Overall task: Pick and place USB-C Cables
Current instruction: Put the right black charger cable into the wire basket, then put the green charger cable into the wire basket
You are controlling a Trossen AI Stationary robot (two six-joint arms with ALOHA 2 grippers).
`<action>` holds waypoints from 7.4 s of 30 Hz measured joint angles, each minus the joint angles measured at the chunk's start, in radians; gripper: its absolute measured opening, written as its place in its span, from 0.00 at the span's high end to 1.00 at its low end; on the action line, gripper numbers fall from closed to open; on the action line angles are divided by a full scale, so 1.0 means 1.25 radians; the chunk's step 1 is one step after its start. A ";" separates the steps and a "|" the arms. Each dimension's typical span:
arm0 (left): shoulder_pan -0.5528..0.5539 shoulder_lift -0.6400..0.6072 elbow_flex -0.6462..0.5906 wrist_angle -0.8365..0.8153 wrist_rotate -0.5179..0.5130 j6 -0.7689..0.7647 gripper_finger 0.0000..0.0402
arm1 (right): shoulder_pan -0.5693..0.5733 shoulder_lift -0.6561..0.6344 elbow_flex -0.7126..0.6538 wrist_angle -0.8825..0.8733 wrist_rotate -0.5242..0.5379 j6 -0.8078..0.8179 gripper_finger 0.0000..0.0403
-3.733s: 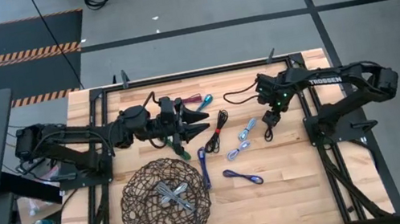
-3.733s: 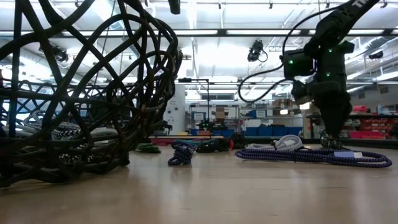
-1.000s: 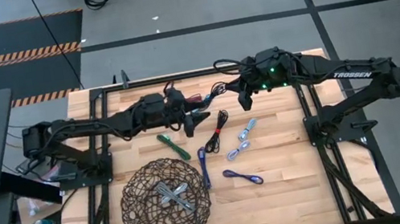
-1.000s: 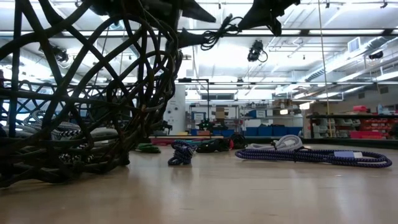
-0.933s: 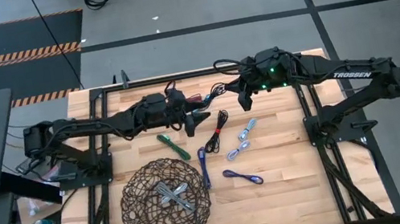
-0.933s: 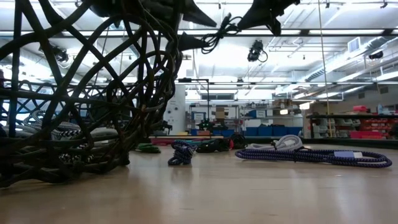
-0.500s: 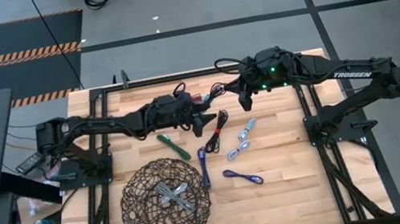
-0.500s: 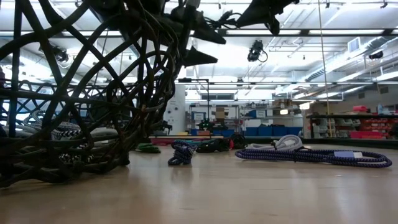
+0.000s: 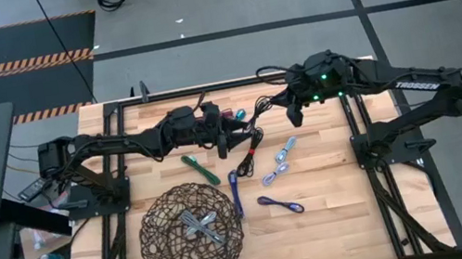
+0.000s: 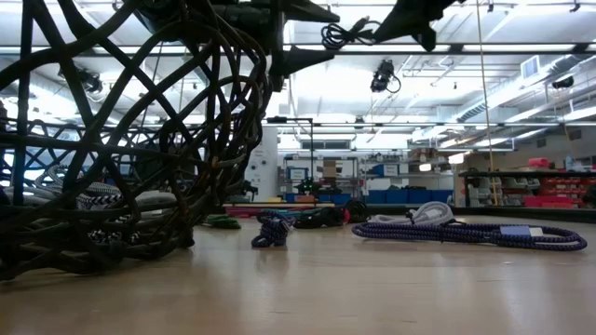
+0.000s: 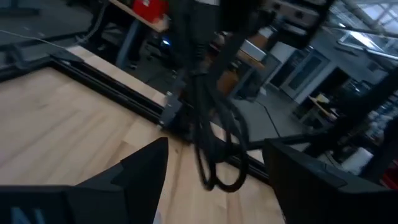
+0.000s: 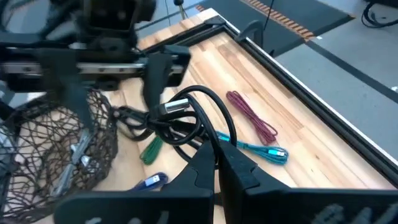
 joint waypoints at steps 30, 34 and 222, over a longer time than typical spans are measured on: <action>0.026 0.000 0.000 -0.003 0.006 -0.042 0.94 | 0.007 0.029 0.000 0.095 -0.044 -0.004 0.98; 0.025 0.000 0.000 -0.003 -0.006 -0.042 0.96 | 0.015 0.029 0.000 0.103 -0.045 -0.004 0.98; 0.107 0.195 0.258 -0.740 -0.160 0.314 0.53 | 0.057 -0.124 0.103 0.237 -0.154 -0.132 0.49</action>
